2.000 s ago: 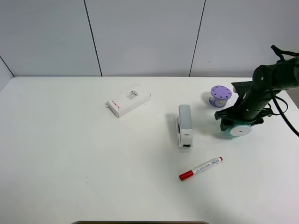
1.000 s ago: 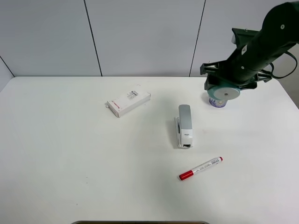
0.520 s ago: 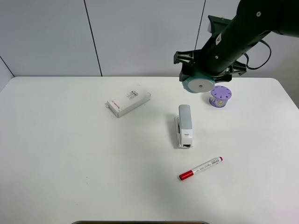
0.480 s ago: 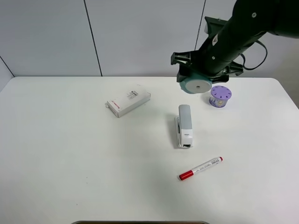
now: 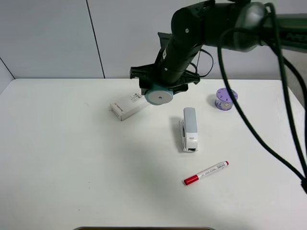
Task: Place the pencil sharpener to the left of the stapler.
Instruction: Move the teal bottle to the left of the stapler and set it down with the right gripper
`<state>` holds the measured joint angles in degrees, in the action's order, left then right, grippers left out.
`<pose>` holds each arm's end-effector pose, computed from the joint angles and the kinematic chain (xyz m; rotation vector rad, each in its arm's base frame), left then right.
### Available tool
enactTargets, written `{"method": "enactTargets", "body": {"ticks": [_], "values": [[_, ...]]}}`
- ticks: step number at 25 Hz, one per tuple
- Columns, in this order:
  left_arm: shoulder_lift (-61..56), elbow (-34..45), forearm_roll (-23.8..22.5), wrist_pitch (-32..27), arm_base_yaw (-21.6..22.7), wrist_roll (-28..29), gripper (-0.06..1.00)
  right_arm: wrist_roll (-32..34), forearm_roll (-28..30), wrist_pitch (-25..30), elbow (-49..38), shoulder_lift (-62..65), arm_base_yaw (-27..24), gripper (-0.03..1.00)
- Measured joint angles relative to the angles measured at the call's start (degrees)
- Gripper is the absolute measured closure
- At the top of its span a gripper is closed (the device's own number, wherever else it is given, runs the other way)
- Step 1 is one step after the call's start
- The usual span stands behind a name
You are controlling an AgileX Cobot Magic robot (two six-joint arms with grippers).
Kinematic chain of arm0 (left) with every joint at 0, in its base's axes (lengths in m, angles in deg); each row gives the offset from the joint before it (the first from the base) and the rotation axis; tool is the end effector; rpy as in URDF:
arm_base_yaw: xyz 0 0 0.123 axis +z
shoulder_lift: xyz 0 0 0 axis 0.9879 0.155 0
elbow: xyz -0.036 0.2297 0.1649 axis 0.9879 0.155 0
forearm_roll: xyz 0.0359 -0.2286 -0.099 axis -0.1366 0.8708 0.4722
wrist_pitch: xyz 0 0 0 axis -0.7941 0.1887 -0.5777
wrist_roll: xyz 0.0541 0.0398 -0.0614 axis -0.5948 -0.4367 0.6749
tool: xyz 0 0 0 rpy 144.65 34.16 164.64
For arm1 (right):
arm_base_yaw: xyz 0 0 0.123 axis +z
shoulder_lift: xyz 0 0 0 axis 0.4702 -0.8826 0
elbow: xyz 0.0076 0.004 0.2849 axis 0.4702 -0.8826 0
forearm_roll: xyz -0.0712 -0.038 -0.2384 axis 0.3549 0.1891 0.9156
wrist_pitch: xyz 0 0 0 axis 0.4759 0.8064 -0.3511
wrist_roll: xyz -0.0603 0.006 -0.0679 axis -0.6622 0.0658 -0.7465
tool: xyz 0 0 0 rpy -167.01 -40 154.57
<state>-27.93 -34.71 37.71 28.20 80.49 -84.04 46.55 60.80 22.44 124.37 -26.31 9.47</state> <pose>-0.0068 0.0046 0.2797 -0.0627 2.0260 0.0171 0.3351 0.2571 0.2469 -0.1856 2.7221 0.3608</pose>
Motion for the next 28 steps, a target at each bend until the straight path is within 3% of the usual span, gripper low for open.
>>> {"method": "enactTargets", "body": {"ticks": [8,16,28], "values": [[0.00,0.00,0.00,0.00,0.00,0.00,-0.01,0.17,0.00,-0.18,0.73,-7.04,0.95,0.29],[0.00,0.00,0.00,0.00,0.00,0.00,-0.01,0.17,0.00,-5.21,1.37,-12.64,0.95,0.29],[0.00,0.00,0.00,0.00,0.00,0.00,-0.01,0.22,-1.33,-2.15,6.70,-19.50,0.95,0.29]]}}
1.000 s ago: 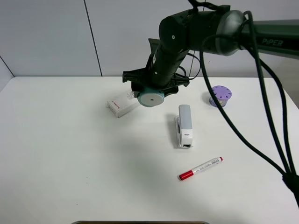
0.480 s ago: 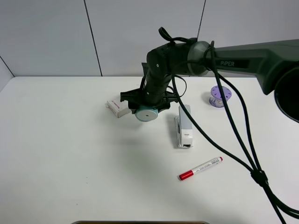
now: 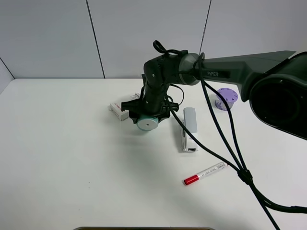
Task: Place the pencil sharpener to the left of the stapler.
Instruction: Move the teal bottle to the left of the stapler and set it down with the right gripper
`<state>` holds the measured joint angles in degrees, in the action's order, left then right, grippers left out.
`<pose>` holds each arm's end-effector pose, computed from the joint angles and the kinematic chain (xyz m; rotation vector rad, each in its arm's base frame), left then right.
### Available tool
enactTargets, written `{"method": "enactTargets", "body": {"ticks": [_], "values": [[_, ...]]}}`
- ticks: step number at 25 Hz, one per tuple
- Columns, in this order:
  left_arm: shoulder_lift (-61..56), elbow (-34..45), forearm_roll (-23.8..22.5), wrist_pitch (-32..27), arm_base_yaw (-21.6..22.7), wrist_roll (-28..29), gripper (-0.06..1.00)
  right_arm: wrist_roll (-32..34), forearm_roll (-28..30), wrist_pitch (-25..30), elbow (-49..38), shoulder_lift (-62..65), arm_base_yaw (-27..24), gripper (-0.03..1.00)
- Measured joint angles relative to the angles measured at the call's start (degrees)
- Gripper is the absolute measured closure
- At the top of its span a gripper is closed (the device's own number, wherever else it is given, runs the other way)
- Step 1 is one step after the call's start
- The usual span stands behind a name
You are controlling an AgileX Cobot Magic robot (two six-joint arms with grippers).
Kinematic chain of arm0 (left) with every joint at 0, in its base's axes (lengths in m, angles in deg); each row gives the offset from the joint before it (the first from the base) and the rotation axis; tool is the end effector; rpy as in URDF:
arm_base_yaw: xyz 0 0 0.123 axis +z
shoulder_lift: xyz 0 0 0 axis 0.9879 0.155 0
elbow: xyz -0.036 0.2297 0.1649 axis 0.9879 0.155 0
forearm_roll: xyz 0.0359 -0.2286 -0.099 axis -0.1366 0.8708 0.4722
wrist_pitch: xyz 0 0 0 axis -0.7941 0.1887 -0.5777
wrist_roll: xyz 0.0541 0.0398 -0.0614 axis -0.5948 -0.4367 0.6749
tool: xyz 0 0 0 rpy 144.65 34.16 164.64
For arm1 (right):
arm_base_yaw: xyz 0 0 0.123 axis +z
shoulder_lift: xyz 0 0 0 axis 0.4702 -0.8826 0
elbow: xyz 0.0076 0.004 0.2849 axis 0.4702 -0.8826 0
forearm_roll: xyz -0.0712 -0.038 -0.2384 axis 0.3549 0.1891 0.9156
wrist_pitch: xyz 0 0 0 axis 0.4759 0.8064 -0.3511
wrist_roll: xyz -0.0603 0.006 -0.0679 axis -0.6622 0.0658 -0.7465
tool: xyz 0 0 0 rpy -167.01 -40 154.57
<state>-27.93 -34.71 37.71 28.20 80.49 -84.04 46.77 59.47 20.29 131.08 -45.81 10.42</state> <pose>-0.0068 0.0046 0.2797 -0.0627 2.0260 0.0171 0.3645 0.2913 0.1280 -0.1960 2.9003 0.2556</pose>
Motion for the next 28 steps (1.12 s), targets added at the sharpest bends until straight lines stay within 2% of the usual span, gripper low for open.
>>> {"method": "enactTargets", "body": {"ticks": [3,11,28], "values": [[0.00,0.00,0.00,0.00,0.00,0.00,-0.01,0.00,-0.38,2.58,0.00,-0.19,0.00,0.29],[0.00,0.00,0.00,0.00,0.00,0.00,-0.01,0.00,-1.74,5.15,0.04,-0.76,0.00,0.29],[0.00,0.00,0.00,0.00,0.00,0.00,-0.01,-0.06,-2.49,6.00,0.51,-2.53,0.00,0.29]]}}
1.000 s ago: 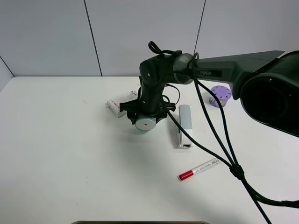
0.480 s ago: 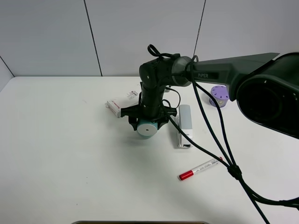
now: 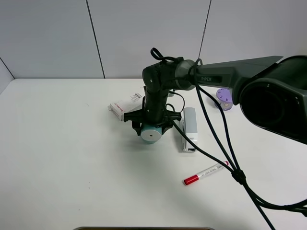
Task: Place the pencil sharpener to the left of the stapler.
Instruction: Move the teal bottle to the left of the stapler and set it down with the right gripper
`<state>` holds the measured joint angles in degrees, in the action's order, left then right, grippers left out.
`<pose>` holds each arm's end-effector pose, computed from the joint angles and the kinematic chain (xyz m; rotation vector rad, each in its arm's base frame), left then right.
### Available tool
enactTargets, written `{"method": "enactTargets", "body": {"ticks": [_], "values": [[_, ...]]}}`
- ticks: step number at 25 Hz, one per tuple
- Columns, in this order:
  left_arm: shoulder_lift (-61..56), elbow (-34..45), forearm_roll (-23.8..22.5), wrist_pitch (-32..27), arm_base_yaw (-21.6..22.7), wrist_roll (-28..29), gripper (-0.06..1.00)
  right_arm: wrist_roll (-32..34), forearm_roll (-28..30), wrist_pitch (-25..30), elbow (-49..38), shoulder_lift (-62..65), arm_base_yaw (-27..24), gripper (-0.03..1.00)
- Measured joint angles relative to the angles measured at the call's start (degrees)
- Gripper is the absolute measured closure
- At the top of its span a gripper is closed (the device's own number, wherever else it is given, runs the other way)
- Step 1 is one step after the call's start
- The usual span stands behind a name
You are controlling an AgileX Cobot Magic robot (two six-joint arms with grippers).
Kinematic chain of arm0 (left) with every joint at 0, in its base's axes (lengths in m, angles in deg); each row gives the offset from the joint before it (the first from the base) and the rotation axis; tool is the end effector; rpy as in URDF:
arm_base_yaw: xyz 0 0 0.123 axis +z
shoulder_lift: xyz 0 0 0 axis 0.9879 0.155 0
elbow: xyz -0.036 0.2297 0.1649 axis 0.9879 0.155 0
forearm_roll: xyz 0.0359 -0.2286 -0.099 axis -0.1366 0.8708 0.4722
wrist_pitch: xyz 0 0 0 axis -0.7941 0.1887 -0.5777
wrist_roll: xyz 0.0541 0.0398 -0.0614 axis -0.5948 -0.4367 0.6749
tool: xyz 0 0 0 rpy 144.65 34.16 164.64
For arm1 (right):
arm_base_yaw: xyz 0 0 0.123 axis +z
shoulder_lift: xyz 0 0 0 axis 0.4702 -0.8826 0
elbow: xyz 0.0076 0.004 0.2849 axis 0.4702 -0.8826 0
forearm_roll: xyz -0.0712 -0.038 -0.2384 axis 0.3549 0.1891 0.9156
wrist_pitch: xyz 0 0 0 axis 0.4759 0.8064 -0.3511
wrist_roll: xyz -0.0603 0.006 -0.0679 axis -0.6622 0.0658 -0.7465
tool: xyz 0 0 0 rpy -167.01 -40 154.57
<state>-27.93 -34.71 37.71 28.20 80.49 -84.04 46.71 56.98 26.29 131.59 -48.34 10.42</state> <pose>-0.0068 0.0046 0.2797 -0.0627 2.0260 0.0171 0.3564 0.2890 0.1078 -0.1706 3.0432 0.1923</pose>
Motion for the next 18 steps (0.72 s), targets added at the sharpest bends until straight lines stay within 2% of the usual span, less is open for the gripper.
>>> {"method": "enactTargets", "body": {"ticks": [18], "values": [[0.00,0.00,0.00,0.00,0.00,0.00,-0.01,0.00,0.00,0.04,0.00,0.00,0.00,0.29]]}}
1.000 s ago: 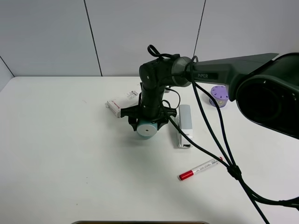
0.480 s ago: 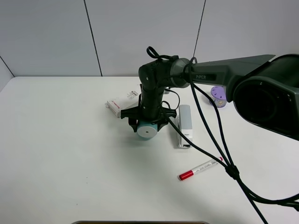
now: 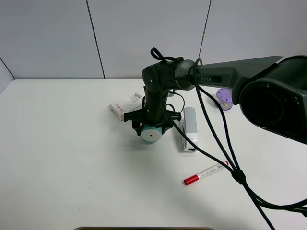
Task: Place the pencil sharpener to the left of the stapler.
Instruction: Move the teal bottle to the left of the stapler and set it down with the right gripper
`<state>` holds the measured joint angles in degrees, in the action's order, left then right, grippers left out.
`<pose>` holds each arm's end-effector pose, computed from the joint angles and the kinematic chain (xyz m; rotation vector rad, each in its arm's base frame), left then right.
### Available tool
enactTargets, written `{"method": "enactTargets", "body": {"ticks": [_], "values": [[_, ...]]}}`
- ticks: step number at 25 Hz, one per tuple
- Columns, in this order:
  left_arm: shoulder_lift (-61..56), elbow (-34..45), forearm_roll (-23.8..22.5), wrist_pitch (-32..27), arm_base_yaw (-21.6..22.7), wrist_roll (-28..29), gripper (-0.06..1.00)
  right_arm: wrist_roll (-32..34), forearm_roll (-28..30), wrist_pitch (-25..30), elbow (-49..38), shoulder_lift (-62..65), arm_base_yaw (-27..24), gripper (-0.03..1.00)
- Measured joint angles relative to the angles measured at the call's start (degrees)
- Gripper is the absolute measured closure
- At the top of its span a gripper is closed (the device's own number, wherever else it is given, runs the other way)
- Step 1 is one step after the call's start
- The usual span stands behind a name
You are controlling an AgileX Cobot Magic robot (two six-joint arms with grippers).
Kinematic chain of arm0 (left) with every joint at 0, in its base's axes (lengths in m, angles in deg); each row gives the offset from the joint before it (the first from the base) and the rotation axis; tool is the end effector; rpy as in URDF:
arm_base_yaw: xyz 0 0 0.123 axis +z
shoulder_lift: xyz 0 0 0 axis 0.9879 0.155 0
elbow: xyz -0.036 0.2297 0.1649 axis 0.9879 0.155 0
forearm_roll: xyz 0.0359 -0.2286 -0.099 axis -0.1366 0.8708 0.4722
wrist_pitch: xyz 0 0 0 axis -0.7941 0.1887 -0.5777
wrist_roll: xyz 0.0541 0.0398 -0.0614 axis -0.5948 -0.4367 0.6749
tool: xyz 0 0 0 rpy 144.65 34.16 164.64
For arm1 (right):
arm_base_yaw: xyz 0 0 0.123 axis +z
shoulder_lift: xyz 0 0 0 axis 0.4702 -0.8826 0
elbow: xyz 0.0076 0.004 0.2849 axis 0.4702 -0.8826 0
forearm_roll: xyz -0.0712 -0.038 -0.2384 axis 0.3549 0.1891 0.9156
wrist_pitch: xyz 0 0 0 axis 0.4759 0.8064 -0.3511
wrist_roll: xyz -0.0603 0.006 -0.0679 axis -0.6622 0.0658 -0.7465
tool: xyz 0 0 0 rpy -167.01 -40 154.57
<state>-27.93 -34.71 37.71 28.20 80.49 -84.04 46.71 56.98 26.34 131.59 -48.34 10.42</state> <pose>-0.0068 0.0046 0.2797 -0.0627 2.0260 0.0171 0.3563 0.2890 0.1078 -0.1707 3.0440 0.1916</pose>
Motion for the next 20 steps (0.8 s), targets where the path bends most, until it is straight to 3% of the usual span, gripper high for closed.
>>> {"method": "enactTargets", "body": {"ticks": [17,20], "values": [[0.00,0.00,0.00,0.00,0.00,0.00,-0.01,-0.04,0.00,-0.11,0.00,-0.07,0.00,0.29],[0.00,0.00,0.00,0.00,0.00,0.00,-0.01,-0.67,0.00,-1.26,0.00,-0.07,0.00,0.21]]}}
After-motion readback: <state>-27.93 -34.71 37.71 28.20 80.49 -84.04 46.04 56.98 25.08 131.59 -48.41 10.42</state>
